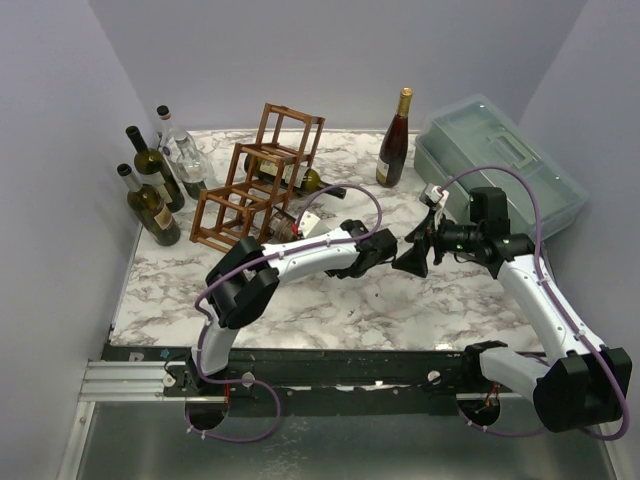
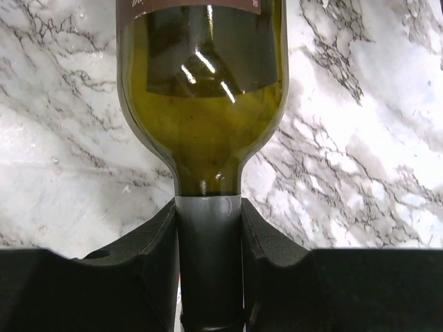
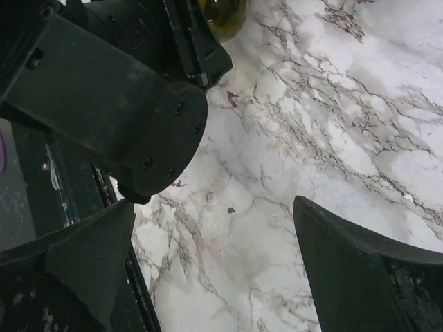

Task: Take the wine bottle off the wine rack
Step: Pick up the wine bottle from the wine rack.

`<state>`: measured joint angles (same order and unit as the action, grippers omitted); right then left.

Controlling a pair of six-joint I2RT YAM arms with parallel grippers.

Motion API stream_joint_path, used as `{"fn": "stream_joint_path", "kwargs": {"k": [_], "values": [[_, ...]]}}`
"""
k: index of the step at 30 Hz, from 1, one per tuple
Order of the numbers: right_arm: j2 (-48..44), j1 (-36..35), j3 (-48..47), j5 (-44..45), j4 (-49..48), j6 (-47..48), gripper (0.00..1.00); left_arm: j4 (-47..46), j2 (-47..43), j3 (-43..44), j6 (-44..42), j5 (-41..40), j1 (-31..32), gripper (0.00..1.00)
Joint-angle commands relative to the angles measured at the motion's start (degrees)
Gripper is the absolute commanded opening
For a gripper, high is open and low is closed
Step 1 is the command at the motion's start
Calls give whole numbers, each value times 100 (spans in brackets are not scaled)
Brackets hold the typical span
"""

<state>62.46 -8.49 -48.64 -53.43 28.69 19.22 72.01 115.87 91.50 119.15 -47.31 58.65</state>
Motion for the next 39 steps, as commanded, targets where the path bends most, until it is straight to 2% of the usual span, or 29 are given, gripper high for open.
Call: {"fn": "stream_joint_path", "kwargs": {"k": [1, 18, 39], "values": [[-111, 32, -105, 137, 120, 128, 99, 97, -359, 185, 1797, -21, 182, 0], [-245, 163, -156, 605, 107, 101, 99, 92, -915, -85, 1709, -252, 522, 0], [-253, 190, -128, 562, 86, 73, 99, -41, -1176, -337, 1627, -376, 849, 0]]}}
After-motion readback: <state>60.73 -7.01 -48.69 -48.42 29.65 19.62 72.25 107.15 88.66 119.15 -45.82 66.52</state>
